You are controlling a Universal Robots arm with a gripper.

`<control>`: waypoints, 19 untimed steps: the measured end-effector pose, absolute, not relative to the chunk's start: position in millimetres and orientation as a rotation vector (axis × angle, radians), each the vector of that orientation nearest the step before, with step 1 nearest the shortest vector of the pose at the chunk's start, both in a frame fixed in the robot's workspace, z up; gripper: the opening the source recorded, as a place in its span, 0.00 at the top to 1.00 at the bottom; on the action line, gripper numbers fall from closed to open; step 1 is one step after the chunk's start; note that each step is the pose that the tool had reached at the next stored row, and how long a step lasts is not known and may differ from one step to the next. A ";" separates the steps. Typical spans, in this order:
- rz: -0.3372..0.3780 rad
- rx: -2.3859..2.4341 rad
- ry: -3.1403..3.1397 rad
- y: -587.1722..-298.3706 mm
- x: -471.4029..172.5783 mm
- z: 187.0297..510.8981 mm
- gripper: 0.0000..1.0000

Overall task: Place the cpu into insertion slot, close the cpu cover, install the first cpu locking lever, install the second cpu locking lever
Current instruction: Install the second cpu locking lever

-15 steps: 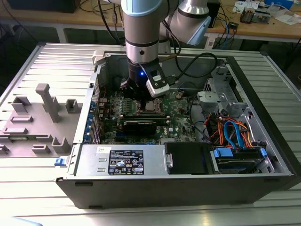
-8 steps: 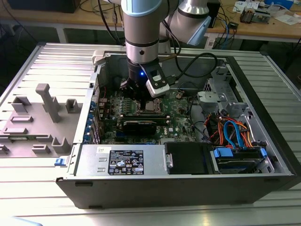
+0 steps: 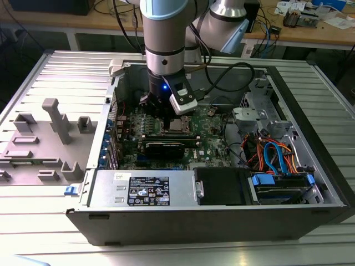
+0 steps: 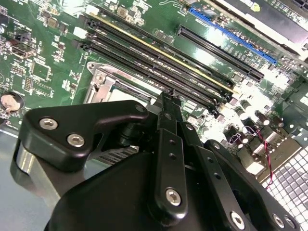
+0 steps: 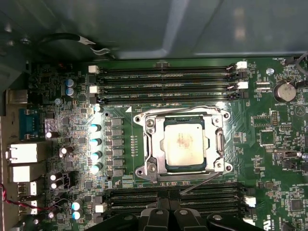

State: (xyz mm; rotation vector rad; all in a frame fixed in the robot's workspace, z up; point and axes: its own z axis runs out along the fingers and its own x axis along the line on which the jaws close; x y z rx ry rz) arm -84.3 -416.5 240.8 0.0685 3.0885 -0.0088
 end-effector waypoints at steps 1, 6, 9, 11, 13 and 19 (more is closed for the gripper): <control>-0.009 0.069 3.089 -416.6 -85.0 240.5 0.89; -0.009 0.068 3.089 -416.6 -87.3 238.8 0.89; -0.009 0.068 3.089 -416.6 -88.1 237.5 0.89; -0.009 0.068 3.089 -416.5 -88.3 235.5 0.89; -0.009 0.069 3.089 -416.6 -88.4 233.2 0.89; -0.009 0.068 3.089 -416.6 -88.4 230.3 0.89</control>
